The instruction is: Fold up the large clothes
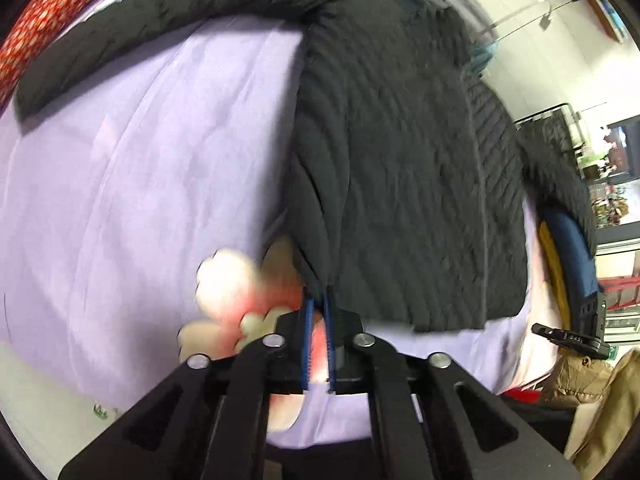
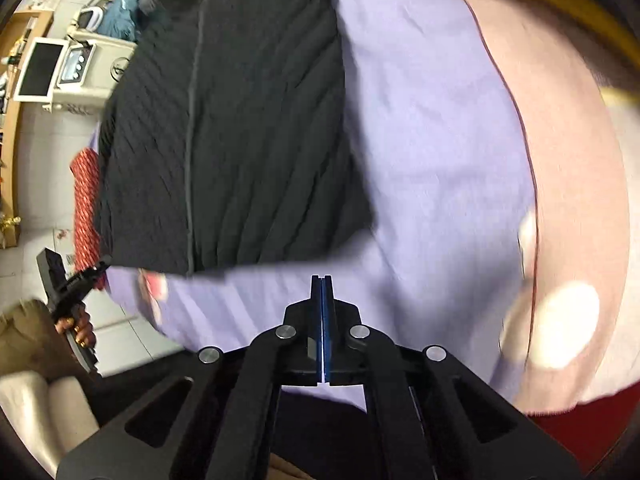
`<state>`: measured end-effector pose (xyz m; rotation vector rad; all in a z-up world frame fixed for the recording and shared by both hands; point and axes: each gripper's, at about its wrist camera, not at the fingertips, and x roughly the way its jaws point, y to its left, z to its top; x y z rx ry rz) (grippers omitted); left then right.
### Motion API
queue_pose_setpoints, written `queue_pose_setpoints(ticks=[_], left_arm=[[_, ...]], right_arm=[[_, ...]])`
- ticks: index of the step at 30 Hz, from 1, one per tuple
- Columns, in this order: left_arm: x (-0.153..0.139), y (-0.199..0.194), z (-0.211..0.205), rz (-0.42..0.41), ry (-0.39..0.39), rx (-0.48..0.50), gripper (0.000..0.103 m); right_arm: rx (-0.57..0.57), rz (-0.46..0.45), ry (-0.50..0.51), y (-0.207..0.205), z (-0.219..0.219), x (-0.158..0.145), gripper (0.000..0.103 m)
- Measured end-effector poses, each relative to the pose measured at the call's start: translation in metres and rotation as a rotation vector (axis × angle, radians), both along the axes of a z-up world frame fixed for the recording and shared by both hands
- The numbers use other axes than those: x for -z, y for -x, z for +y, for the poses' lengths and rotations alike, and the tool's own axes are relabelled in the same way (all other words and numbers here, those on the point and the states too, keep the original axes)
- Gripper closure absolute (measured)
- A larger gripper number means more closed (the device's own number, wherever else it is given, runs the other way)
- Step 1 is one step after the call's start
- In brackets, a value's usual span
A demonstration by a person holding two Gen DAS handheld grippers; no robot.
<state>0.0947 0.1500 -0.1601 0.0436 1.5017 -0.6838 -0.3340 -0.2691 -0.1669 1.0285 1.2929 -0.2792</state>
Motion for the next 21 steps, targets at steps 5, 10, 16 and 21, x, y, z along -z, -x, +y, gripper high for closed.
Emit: queue_pose_setpoints(ticks=[5, 10, 16, 21], left_arm=[[0.007, -0.022, 0.016, 0.023, 0.005, -0.133, 0.096], [-0.012, -0.054, 0.013, -0.097, 0.071, -0.209, 0.012], [0.030, -0.064, -0.040, -0.013, 0.010, -0.128, 0.012], [0.051, -0.038, -0.071, 0.027, -0.027, -0.022, 0.038]], right_arm=[[0.116, -0.058, 0.020, 0.004, -0.029, 0.008, 0.073], [0.169, -0.188, 0.032, -0.026, -0.056, 0.000, 0.024], [0.101, -0.168, -0.040, -0.071, -0.050, 0.036, 0.025], [0.045, -0.165, -0.039, -0.088, -0.018, 0.049, 0.074]])
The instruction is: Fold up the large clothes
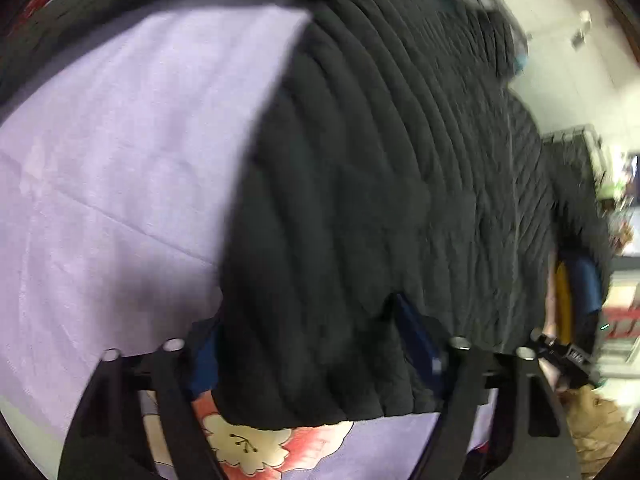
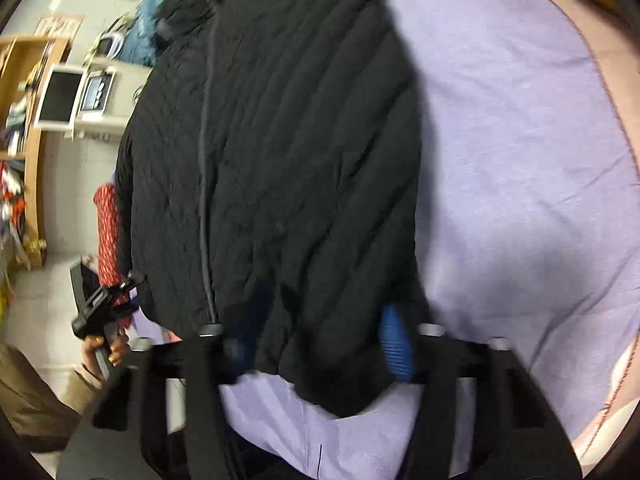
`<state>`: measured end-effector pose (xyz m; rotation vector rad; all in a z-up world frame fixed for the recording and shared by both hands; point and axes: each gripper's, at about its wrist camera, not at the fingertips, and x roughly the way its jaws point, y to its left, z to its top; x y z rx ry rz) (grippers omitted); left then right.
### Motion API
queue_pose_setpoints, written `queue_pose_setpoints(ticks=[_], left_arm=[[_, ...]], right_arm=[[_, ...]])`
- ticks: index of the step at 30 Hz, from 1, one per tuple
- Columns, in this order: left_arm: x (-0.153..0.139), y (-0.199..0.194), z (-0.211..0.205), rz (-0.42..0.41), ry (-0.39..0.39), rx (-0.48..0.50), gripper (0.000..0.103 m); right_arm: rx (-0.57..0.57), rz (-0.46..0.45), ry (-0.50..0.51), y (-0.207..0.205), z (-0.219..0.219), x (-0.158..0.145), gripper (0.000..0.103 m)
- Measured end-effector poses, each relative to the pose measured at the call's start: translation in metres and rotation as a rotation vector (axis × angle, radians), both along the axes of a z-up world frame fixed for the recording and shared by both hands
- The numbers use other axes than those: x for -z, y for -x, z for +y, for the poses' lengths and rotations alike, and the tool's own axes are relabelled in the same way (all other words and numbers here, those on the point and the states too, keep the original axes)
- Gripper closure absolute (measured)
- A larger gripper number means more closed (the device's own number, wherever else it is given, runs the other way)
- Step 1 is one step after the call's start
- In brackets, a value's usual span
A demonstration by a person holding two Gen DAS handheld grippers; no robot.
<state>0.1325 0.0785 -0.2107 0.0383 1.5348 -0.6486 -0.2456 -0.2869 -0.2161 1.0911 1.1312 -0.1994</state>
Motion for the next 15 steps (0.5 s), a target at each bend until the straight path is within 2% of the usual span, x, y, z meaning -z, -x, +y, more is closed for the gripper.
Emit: queue_pose_setpoints(ticks=[1, 2, 4, 6, 10, 13, 15], left_arm=[[0.001, 0.006, -0.005, -0.013, -0.018, 0.031, 0.048], [0.001, 0.010, -0.007, -0.016, -0.027, 0.056, 0.056], [-0.004, 0.012, -0.006, -0.007, -0.014, 0.060, 0.089], [-0.016, 0.013, 0.000, 0.019, 0.045, 0.068, 0.093], [-0.043, 0.026, 0.011, 0.020, 0.093, 0.138, 0.095], [-0.055, 0.052, 0.024, 0.027, 0.068, 0.219, 0.095], [-0.050, 0.071, 0.043, 0.057, 0.034, 0.250, 0.095]], right_arm=[[-0.009, 0.006, 0.012, 0.002, 0.005, 0.000, 0.086], [-0.009, 0.011, 0.016, 0.007, 0.004, 0.000, 0.089], [0.005, 0.006, 0.015, 0.016, 0.003, -0.002, 0.095], [-0.011, 0.009, 0.034, 0.021, 0.002, -0.009, 0.097], [-0.058, 0.003, 0.051, 0.021, 0.022, -0.037, 0.098], [-0.123, 0.024, 0.036, 0.037, 0.042, -0.057, 0.098], [-0.151, 0.058, 0.003, 0.058, 0.052, -0.061, 0.098]])
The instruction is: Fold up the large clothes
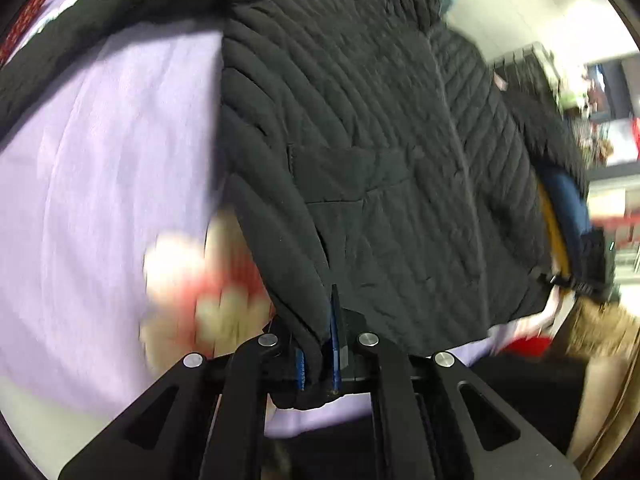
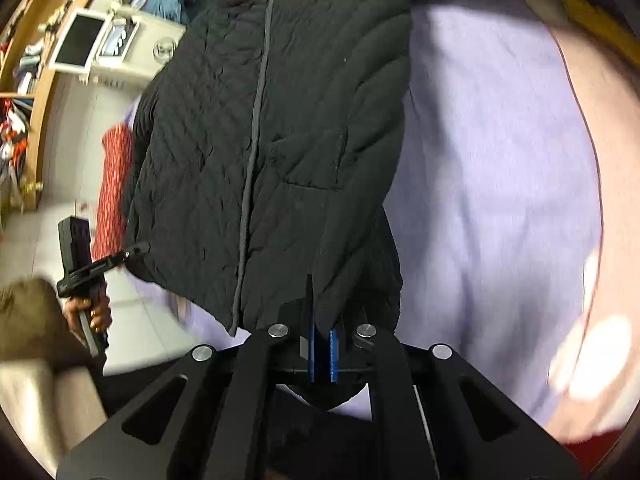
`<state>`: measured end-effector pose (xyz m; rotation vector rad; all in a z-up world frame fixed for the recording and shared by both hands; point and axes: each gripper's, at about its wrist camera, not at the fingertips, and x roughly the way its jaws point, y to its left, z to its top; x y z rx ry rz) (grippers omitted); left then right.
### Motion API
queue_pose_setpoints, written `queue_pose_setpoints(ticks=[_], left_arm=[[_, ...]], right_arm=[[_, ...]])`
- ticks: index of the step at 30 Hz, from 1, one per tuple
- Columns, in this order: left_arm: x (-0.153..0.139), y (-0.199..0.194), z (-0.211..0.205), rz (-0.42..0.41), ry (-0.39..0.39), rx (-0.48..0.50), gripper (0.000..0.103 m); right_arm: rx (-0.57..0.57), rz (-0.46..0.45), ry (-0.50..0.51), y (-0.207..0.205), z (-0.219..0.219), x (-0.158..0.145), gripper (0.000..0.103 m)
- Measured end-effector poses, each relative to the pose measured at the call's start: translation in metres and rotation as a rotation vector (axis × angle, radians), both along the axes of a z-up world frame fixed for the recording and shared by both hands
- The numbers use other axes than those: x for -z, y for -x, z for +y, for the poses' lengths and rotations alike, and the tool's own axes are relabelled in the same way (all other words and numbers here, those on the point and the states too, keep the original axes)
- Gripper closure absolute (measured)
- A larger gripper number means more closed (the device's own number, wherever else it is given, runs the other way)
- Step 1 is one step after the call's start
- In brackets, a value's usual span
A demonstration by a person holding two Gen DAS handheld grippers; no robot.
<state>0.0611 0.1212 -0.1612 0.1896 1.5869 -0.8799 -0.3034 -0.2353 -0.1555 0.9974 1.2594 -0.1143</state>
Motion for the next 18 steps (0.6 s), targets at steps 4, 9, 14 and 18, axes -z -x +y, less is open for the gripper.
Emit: queue_pose_setpoints(ticks=[4, 9, 14, 18], left_arm=[[0.031, 0.031, 0.046, 0.108, -0.067, -0.061, 0.091], [0.056, 0.032, 0.062, 0.119, -0.136, -0.201, 0.069], [0.031, 0.023, 0.037, -0.030, -0.189, -0.140, 0.049], [0.000, -0.004, 0.032, -0.158, -0.202, -0.190, 0.038]], right_arm=[[-0.001, 0.086, -0.075, 0.046, 0.018, 0.018, 0.098], [0.081, 0.156, -0.111, 0.070, 0.020, 0.050, 0.088], [-0.018, 0.229, 0.039, 0.056, 0.015, 0.042, 0.062], [-0.059, 0.219, 0.204, 0.054, 0.000, 0.011, 0.056]])
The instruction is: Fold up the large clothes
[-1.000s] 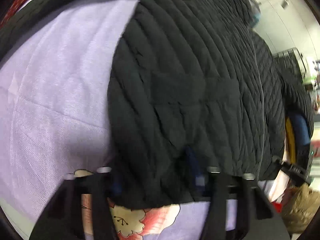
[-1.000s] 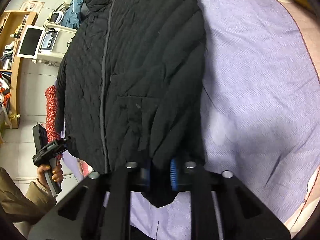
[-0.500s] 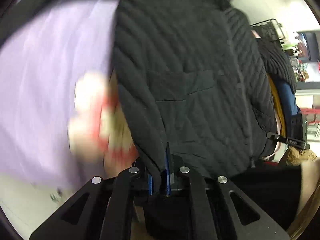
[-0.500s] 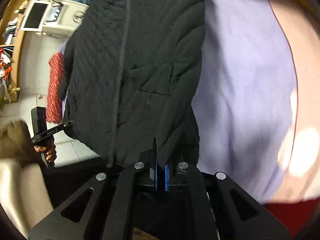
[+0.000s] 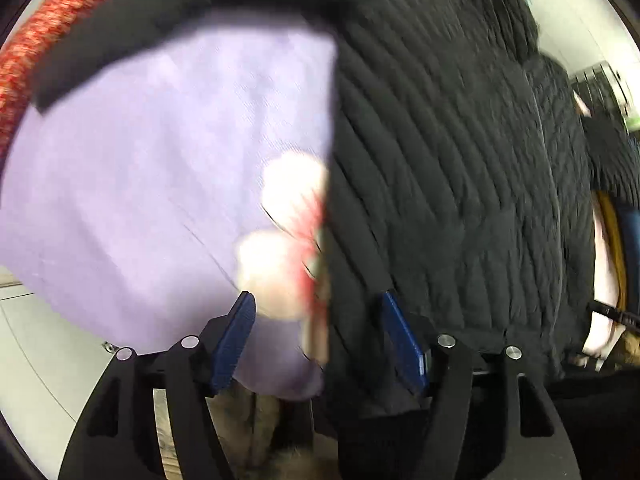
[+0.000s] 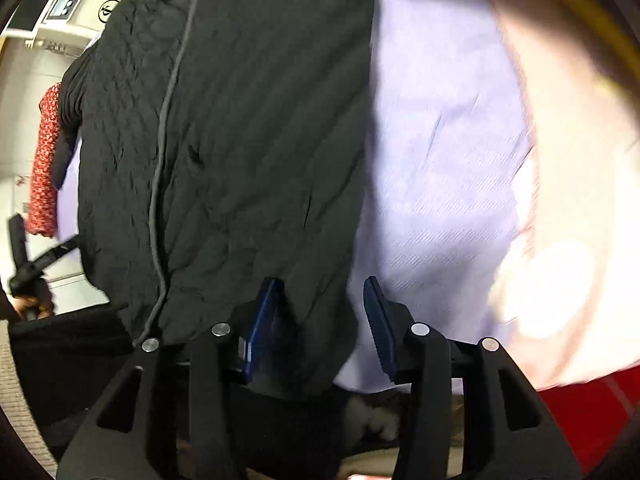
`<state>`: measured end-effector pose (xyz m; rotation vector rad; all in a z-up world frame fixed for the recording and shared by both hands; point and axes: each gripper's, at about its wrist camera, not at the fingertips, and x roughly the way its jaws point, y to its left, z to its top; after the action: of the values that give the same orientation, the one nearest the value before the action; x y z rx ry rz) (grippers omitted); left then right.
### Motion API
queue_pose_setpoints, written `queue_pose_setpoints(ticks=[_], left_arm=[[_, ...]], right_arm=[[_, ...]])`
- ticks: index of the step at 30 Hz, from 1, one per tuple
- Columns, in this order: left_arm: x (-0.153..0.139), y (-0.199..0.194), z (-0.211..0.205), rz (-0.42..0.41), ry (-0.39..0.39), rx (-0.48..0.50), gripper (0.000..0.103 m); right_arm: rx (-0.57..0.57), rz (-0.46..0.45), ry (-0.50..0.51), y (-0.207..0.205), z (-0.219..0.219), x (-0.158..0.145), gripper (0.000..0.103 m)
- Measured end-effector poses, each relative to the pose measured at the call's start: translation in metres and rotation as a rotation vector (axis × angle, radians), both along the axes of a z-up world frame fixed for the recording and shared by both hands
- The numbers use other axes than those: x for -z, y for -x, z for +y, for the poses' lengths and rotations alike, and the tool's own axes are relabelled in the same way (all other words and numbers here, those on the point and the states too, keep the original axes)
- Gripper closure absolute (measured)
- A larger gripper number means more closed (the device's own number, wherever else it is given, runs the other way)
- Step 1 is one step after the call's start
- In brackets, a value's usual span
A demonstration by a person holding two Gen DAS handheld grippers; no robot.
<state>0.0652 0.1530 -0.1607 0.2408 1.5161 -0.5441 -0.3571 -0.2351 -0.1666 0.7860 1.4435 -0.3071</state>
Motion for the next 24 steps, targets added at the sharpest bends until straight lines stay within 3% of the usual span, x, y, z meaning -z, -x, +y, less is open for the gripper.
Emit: queue_pose_setpoints(ticks=[3, 8, 11, 14, 16, 20, 24], left_arm=[[-0.011, -0.017, -0.007, -0.038, 0.018, -0.028, 0.035], [-0.022, -0.015, -0.062, -0.121, 0.031, 0.053, 0.021], [-0.011, -0.003, -0.113, -0.100, 0.065, 0.038, 0.019], [-0.001, 0.012, -0.140, -0.056, 0.106, 0.032, 0.019], [0.004, 0.029, -0.166, -0.045, 0.091, 0.090, 0.019], [0.000, 0.053, -0.188, -0.124, 0.017, 0.227, 0.018], [0.003, 0.049, -0.174, -0.160, -0.055, 0.194, 0.015]], right_arm=[[-0.002, -0.033, 0.097, -0.007, -0.018, -0.020, 0.042], [0.016, -0.077, 0.185, -0.035, -0.037, -0.036, 0.041], [0.104, -0.137, 0.183, -0.043, -0.055, -0.043, 0.041], [0.209, -0.200, 0.181, -0.047, -0.069, -0.048, 0.041], [0.273, -0.240, 0.173, -0.049, -0.072, -0.050, 0.041], [0.382, -0.331, 0.230, -0.037, -0.095, -0.071, 0.041], [0.549, -0.371, 0.351, 0.016, -0.161, -0.104, 0.041]])
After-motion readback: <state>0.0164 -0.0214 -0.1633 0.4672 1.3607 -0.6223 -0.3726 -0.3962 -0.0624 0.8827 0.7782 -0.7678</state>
